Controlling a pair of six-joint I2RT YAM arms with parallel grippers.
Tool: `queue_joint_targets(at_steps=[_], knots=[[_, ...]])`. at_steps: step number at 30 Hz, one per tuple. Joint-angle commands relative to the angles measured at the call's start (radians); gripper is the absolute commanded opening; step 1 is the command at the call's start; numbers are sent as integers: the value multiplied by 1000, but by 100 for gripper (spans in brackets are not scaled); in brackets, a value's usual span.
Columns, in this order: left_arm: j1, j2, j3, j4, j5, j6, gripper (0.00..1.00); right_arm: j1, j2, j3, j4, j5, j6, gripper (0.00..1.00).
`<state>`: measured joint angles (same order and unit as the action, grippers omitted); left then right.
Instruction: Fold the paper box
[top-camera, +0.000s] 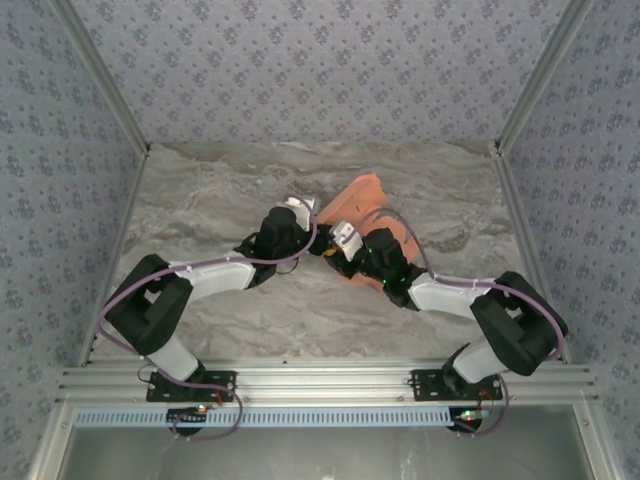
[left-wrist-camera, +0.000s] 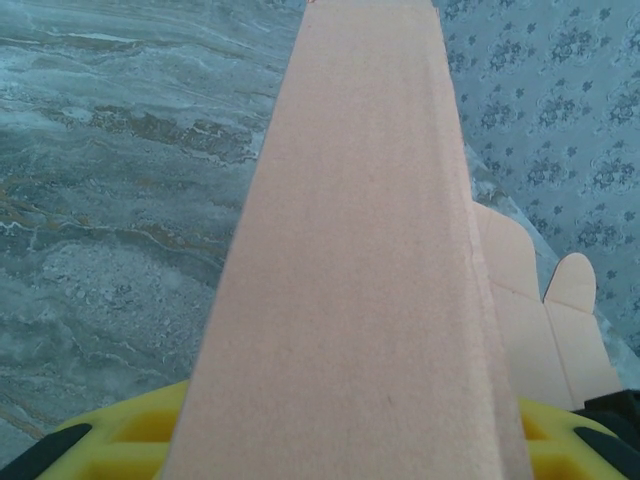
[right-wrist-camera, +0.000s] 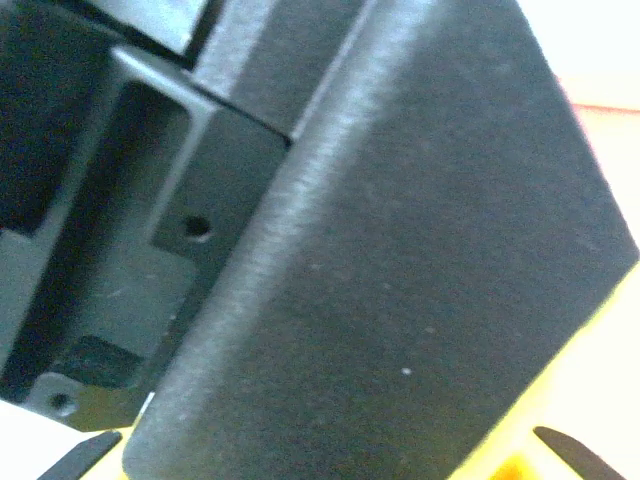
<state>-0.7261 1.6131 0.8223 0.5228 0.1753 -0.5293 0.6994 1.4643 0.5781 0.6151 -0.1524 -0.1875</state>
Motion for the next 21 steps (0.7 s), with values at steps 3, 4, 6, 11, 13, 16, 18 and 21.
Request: queue_joint_targets(at_steps=[3, 4, 6, 11, 13, 16, 18, 21], knots=[[-11, 13, 35, 53, 12, -53, 36, 0, 15, 5, 68, 28, 22, 20], [-11, 15, 36, 57, 14, -58, 37, -1, 16, 3, 72, 27, 23, 19], [-11, 15, 37, 54, 18, -61, 42, -9, 15, -2, 75, 27, 26, 17], [-10, -6, 28, 42, 17, -60, 54, -39, 17, -3, 51, -5, 15, 12], [-9, -20, 18, 41, 17, -58, 63, -53, 25, -6, 47, -32, -3, 11], [-8, -52, 2, 31, 25, -50, 80, -67, 40, 8, 3, -62, -49, 9], [-8, -83, -14, 25, 22, -43, 99, -66, 52, 16, -29, -74, -92, 9], [-2, -146, -36, -21, -2, -51, 99, -66, 66, 33, -93, -89, -151, 9]])
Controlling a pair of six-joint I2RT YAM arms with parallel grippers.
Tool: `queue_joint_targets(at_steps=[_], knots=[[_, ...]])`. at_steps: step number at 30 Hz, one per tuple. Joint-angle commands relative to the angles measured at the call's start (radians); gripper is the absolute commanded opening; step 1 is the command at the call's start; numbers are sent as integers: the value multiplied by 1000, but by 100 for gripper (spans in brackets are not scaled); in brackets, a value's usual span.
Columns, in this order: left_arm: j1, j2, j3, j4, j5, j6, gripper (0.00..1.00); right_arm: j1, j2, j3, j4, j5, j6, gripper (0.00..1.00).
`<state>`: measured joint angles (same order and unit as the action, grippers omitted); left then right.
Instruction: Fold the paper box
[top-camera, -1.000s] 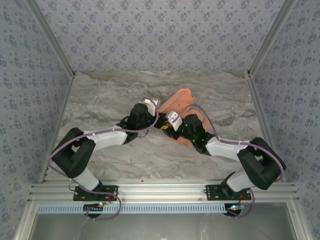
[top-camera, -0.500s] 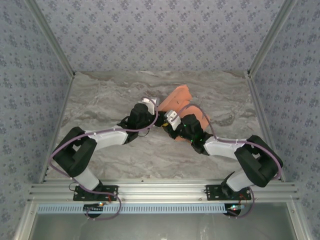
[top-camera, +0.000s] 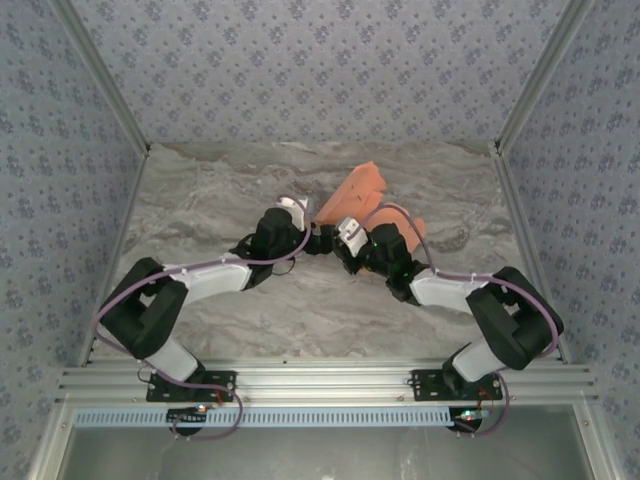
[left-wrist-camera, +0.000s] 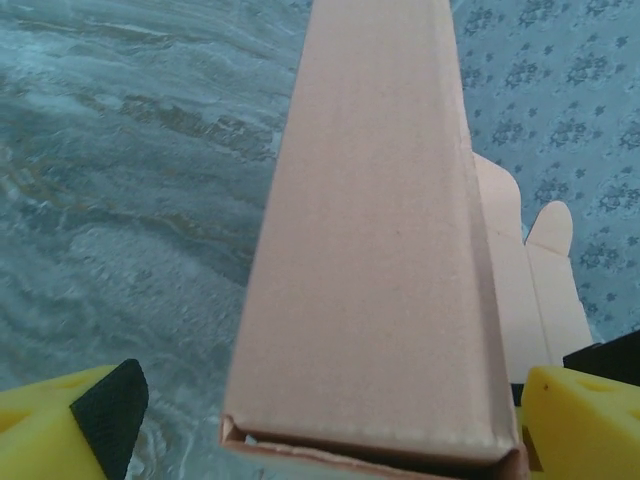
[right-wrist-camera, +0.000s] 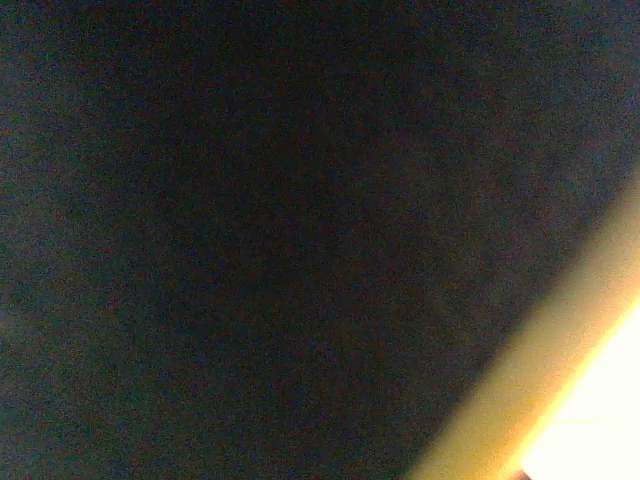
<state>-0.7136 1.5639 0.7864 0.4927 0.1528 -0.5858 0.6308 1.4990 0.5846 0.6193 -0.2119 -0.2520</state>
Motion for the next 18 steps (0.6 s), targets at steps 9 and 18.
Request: queue_joint_targets(at_steps=[9, 18], knots=[[19, -318, -110, -203, -65, 92, 99, 0, 89, 128, -373, -55, -262, 10], [174, -521, -175, -470, -263, 44, 99, 28, 152, 267, -597, -71, -353, 13]])
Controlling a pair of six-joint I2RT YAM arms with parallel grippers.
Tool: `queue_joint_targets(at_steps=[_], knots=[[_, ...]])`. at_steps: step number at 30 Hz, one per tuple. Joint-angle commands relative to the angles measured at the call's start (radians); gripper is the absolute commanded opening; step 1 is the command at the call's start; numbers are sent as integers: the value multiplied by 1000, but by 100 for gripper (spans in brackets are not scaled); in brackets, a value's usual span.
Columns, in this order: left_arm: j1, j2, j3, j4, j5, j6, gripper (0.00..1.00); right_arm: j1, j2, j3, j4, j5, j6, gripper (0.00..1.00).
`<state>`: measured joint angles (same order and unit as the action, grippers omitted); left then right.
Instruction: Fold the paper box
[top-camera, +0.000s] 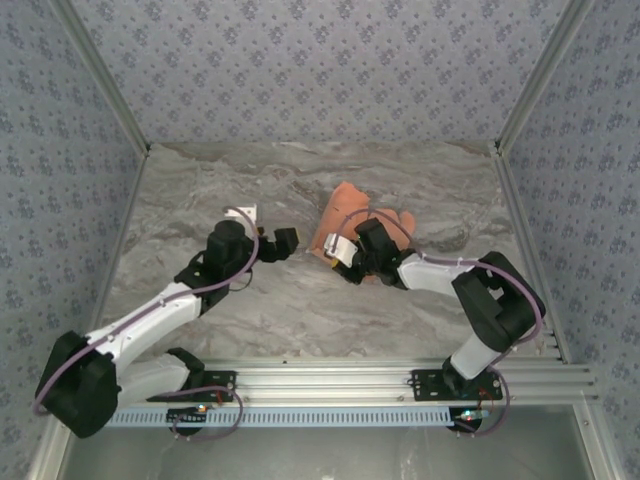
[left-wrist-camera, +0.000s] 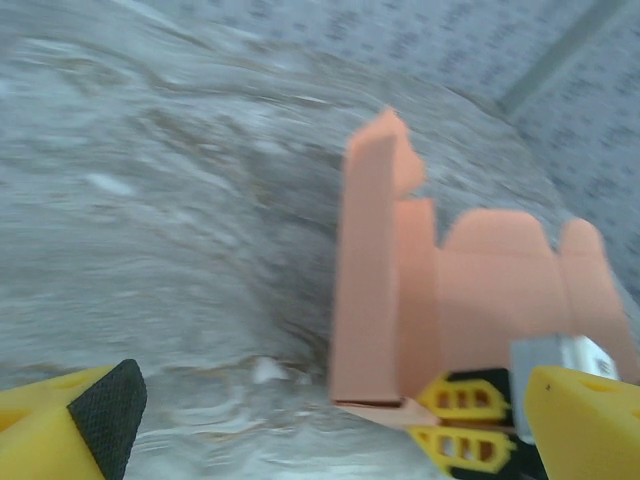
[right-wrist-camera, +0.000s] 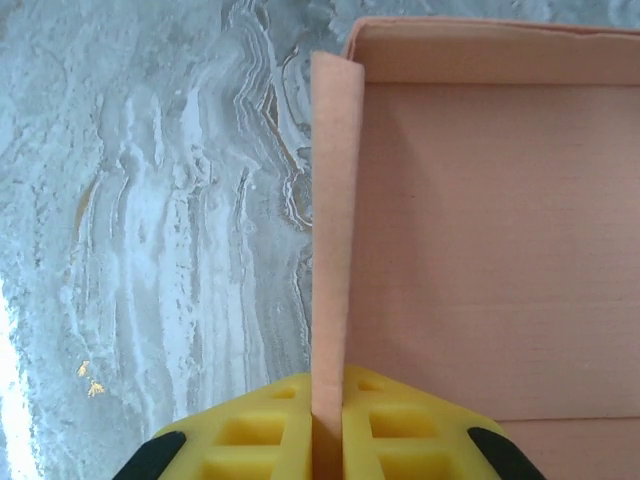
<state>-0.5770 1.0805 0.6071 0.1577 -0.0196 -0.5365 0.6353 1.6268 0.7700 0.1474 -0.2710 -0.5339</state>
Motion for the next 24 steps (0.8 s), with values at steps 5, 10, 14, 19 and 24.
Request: queue_joint_targets(at_steps=[5, 10, 14, 19, 24], knots=[[141, -22, 64, -367, -149, 31, 99, 143, 133, 289, -476, 158, -298, 12], [304, -88, -56, -310, -41, -96, 99, 207, 256, 522, -830, 291, -407, 12], [348, -154, -151, -236, -13, -152, 99, 221, 335, 668, -1098, 257, -418, 18], [351, -145, -170, -266, 0, -115, 99, 224, 404, 713, -1196, 249, -413, 22], [353, -155, -208, -249, 4, -141, 99, 224, 414, 747, -1178, 231, -381, 26]])
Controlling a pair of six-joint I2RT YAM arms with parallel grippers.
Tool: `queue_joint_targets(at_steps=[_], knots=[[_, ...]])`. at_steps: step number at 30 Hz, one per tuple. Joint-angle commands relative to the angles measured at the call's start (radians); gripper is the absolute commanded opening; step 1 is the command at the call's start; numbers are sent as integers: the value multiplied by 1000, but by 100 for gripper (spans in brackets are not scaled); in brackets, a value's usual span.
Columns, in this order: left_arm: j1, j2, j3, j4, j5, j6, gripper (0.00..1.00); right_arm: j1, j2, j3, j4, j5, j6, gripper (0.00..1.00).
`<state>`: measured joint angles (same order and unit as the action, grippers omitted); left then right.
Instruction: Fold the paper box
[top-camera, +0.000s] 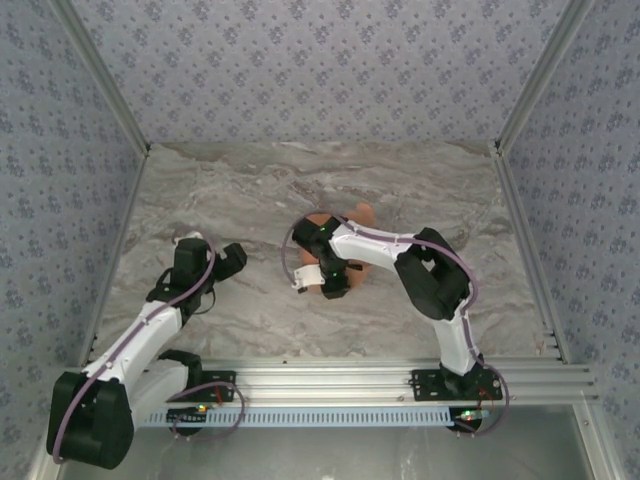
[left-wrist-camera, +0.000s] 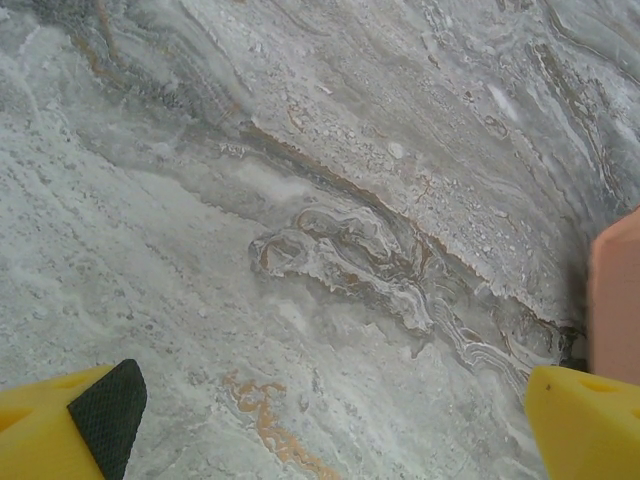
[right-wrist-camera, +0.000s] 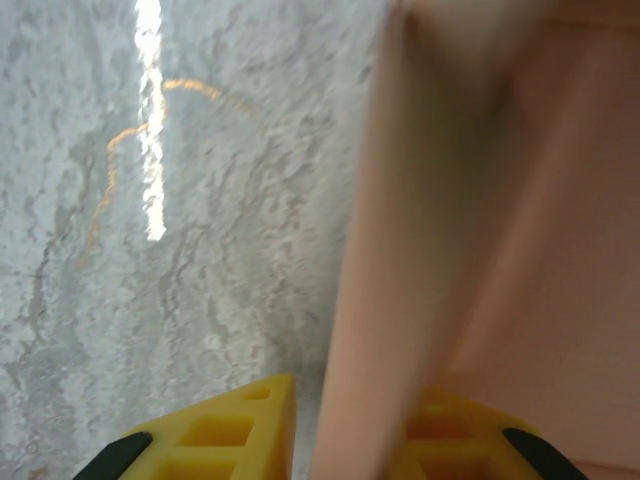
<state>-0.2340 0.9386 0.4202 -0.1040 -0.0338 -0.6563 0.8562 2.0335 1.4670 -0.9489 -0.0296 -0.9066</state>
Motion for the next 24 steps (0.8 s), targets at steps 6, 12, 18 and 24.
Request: queue_joint_targets(at_steps=[6, 12, 18, 24], knots=[[10, -38, -35, 12, 15, -27, 99, 18, 22, 122, -60, -40, 46, 30], [11, -47, -50, 10, 15, -36, 99, 35, 98, 161, -120, 22, 40, 22], [12, -58, -65, 20, 11, -46, 99, 36, 100, 130, -96, -5, 30, 19], [14, -58, -58, 16, 9, -47, 100, 19, 119, 128, -169, -125, -24, 0]])
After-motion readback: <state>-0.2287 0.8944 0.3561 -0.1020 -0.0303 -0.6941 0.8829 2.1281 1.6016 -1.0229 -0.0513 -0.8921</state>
